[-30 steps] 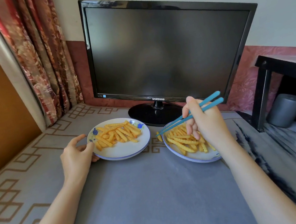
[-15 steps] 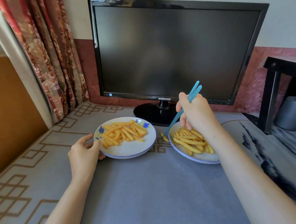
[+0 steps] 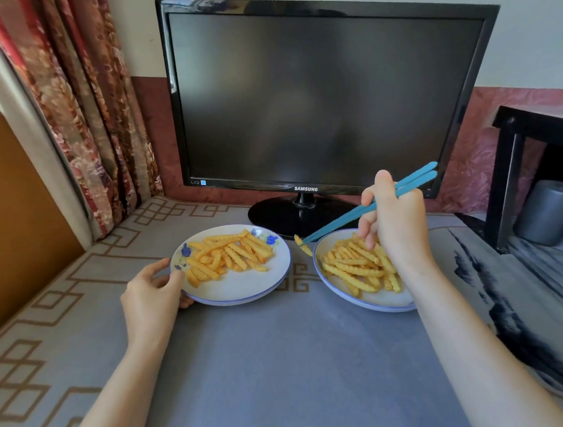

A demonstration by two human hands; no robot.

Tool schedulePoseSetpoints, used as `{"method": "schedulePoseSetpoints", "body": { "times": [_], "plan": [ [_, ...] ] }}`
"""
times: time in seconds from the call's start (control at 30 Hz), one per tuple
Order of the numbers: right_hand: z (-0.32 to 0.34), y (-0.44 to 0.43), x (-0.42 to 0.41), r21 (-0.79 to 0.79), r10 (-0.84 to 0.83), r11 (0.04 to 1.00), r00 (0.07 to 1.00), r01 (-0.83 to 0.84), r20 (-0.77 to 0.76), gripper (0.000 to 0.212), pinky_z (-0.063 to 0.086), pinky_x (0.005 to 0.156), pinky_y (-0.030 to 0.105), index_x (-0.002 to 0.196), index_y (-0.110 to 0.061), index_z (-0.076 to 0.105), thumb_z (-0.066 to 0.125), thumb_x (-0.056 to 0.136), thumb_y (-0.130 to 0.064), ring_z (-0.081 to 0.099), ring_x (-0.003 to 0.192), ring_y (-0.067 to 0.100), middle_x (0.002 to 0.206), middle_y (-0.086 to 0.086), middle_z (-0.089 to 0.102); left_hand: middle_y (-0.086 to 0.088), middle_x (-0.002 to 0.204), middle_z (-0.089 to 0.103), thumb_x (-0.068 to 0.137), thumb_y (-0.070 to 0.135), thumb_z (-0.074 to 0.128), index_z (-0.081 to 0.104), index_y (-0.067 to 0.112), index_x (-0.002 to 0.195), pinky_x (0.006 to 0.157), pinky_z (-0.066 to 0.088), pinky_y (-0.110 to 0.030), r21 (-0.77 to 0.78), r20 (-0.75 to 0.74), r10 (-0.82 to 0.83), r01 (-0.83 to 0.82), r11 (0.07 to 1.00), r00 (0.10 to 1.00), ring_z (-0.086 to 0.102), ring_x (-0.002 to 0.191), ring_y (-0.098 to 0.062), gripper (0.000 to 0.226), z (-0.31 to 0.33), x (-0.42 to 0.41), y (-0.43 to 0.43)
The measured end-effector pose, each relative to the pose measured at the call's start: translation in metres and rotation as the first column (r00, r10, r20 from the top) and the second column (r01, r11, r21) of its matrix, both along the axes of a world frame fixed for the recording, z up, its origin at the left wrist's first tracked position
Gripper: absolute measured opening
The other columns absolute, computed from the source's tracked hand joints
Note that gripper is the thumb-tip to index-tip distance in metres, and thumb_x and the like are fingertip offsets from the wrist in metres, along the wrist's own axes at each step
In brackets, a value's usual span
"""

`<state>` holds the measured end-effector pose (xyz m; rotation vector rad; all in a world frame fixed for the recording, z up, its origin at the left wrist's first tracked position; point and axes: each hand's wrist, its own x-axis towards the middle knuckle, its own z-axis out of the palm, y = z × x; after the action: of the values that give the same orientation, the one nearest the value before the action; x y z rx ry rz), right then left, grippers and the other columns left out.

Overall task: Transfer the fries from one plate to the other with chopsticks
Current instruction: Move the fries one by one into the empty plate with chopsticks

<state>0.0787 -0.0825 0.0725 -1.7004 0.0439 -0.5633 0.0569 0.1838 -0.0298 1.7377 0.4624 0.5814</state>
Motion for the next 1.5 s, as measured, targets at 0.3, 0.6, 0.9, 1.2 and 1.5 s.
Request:
{"method": "schedulePoseSetpoints", "body": {
  "times": [0.3,0.6,0.9,1.2,1.5],
  "plan": [
    [0.018,-0.041,-0.025,0.243,-0.101,0.968,0.988,0.069,0.119,0.036,0.023,0.031,0.013,0.063,-0.009,0.047,0.036,0.096,-0.021,0.035,0.024,0.018,0.033,0.007,0.046,0.014,0.048,0.064,0.087,0.013,0.054,0.063,0.016,0.114,0.046,0.04,0.0,0.029,0.001,-0.074,0.074,0.997,0.997,0.06,0.043,0.001,0.028,0.004,-0.003,-0.005],
    [0.021,-0.091,-0.042,0.136,-0.214,0.969,0.976,0.205,0.05,0.032,0.018,0.03,0.017,0.064,-0.01,0.048,0.037,0.091,-0.023,0.034,0.022,0.016,0.032,0.007,0.047,0.007,0.056,0.069,0.087,0.011,0.055,0.062,0.017,0.115,0.048,0.044,-0.002,0.017,-0.017,-0.116,0.117,0.993,0.993,0.063,0.045,-0.005,0.03,0.002,-0.002,-0.005],
    [0.005,-0.09,-0.036,0.068,-0.095,0.993,0.995,0.092,0.038,0.038,0.019,0.029,0.015,0.066,-0.01,0.05,0.035,0.097,-0.027,0.031,0.022,0.018,0.034,0.01,0.048,0.0,0.057,0.07,0.084,0.009,0.055,0.062,0.02,0.111,0.061,0.056,-0.027,0.024,-0.027,-0.143,0.144,0.989,0.989,0.064,0.048,-0.01,0.03,-0.002,0.002,-0.001],
    [-0.003,-0.044,-0.04,0.084,0.086,0.992,0.991,-0.095,0.107,0.039,0.024,0.033,0.015,0.066,-0.01,0.05,0.038,0.099,-0.026,0.032,0.027,0.021,0.038,0.013,0.047,0.001,0.058,0.07,0.086,0.011,0.057,0.062,0.022,0.106,0.051,0.049,-0.009,0.041,-0.011,-0.155,0.155,0.987,0.988,0.061,0.045,-0.005,0.024,-0.004,0.004,-0.001],
    [-0.032,0.002,-0.019,-0.018,0.344,0.939,0.939,-0.344,-0.027,0.043,0.028,0.034,0.019,0.068,-0.009,0.052,0.037,0.102,-0.032,0.034,0.028,0.021,0.041,0.015,0.049,0.0,0.054,0.069,0.087,0.008,0.058,0.062,0.02,0.108,0.047,0.049,-0.01,0.025,0.006,-0.189,0.189,0.982,0.982,0.059,0.043,-0.004,0.024,-0.004,0.003,-0.002]
  ]
}}
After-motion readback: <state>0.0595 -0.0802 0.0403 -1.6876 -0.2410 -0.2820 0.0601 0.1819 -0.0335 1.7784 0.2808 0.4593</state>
